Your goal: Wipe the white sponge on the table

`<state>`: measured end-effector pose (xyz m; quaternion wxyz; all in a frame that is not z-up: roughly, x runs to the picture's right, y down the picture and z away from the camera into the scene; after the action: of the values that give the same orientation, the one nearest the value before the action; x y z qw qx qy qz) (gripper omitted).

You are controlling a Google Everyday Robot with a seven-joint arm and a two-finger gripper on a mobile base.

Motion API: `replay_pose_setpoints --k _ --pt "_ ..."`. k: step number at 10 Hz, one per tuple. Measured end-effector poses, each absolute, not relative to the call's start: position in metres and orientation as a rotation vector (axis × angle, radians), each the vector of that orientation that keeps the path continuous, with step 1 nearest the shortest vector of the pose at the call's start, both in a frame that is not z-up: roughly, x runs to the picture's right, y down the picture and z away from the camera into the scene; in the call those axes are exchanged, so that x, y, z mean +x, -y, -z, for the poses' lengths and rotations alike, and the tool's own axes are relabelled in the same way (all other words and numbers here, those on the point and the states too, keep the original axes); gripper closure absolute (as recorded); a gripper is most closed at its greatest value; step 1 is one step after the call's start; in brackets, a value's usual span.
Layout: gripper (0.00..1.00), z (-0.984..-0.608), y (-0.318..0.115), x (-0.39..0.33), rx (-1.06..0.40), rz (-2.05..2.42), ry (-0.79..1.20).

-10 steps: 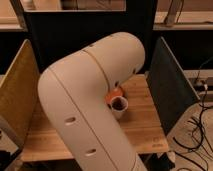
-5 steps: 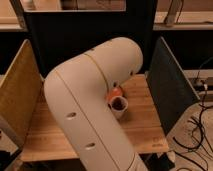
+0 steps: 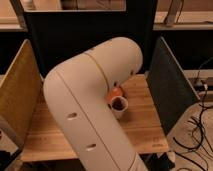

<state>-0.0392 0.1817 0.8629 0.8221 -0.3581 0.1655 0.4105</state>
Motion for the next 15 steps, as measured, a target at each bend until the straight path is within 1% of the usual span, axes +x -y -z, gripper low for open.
replay_pose_setpoints --k 1,2,3,4,7,12,15 --pt "0.8 -0.86 -0.183 -0.038 -0.758 -0.868 -0.347" --pt "0.88 -0.858 -0.184 -0.037 -0.754 -0.864 -0.342" --pt "0.98 -0.852 -0.18 -0.033 -0.74 -0.861 -0.333" --pt "1.0 -0.848 -0.176 -0.027 -0.725 -0.86 -0.327" --pt "1.0 -0.837 -0.172 -0.005 -0.688 -0.858 -0.347" --pt "1.0 -0.847 -0.183 -0.01 -0.676 -0.797 -0.4" --pt "1.0 -0.859 -0.169 -0.021 -0.643 -0.765 -0.402"
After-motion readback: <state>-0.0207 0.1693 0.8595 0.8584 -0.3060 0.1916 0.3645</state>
